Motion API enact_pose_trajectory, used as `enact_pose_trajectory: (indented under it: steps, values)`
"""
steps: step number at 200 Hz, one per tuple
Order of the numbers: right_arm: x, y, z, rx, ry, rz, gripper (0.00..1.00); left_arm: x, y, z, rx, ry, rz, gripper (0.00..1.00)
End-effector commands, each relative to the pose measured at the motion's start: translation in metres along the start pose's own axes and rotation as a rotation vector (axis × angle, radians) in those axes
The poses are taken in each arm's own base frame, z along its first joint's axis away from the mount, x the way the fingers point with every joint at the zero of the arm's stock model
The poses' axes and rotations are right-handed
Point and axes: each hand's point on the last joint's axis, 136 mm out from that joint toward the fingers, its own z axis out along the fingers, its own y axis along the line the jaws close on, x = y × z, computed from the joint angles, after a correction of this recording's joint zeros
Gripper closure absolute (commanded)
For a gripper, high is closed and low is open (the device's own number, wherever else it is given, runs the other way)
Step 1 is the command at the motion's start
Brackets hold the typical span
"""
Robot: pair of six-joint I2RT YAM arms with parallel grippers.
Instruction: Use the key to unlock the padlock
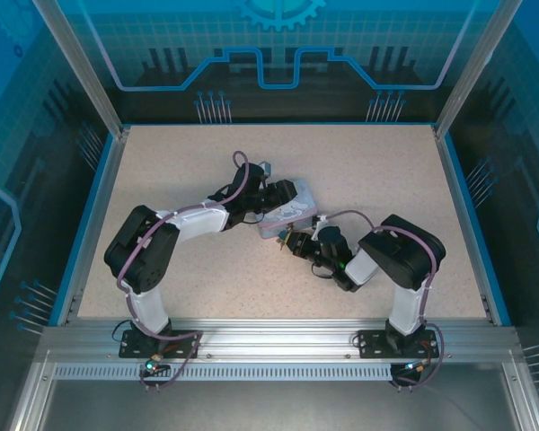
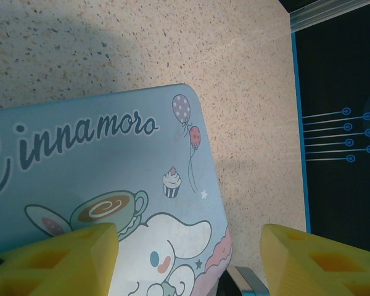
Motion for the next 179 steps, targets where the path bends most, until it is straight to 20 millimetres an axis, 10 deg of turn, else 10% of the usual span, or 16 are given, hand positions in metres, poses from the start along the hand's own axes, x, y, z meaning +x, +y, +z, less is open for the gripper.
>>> enact_pose_trajectory:
  steps: [1, 76, 179]
  values:
    - [0.007, -0.012, -0.009, 0.044, 0.014, -0.022, 0.77, 0.023, 0.031, 0.001, -0.093, 0.056, -0.025, 0.36]
    - [0.014, -0.024, -0.007, 0.074, 0.029, -0.019, 0.52, 0.022, 0.029, 0.0, -0.092, 0.055, -0.024, 0.36]
    - [0.034, -0.027, 0.007, 0.076, 0.078, 0.0, 0.6, 0.022, 0.03, 0.002, -0.095, 0.059, -0.025, 0.36]
